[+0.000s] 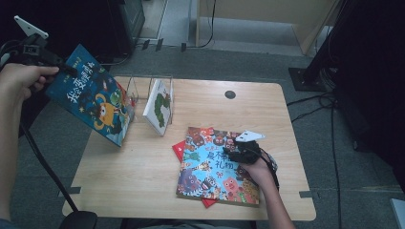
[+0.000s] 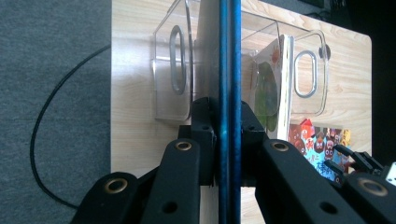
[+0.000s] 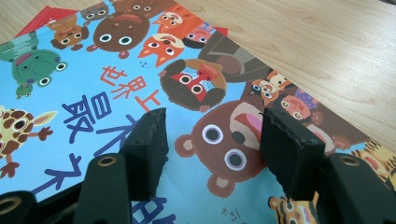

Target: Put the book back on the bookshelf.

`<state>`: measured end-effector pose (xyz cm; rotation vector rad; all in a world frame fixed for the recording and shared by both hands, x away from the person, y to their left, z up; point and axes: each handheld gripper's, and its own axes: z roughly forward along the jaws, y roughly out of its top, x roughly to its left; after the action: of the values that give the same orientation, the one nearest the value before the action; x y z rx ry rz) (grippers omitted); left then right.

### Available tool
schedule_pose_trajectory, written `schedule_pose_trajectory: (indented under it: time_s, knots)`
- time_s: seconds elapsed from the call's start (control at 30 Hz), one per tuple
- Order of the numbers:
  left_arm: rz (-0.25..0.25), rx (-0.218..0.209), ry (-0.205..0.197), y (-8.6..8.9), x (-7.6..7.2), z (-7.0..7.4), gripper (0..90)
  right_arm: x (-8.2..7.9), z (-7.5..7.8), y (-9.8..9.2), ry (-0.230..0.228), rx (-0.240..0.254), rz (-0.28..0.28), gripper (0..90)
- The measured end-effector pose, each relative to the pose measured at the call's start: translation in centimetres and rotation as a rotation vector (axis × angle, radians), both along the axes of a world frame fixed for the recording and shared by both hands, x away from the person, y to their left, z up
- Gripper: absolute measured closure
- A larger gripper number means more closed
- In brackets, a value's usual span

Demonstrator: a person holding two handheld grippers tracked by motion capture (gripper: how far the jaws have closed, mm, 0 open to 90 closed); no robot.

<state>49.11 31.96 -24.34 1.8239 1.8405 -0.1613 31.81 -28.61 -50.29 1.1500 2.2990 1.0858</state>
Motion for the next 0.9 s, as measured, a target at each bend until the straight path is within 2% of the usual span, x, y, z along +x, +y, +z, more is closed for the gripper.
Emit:
schedule_pose_trajectory:
  time_s: [0.1,0.33,0.57,0.9]
  knots:
    - [0.003,0.002,0.004,0.4,0.1,0.1,82.8,-0.1,0.0,0.0,-0.001,0.001,-0.007,41.4]
    - [0.028,-0.011,-0.023,0.5,0.6,-0.1,82.9,-0.2,0.0,0.0,-0.002,0.002,-0.014,41.3]
    - [0.020,-0.002,-0.028,-0.5,1.2,-1.3,82.3,-0.3,0.0,0.0,-0.002,0.002,-0.016,41.3]
    - [0.004,-0.001,-0.051,-0.3,1.0,-1.5,80.8,-0.3,0.0,0.0,-0.001,0.003,-0.016,41.3]
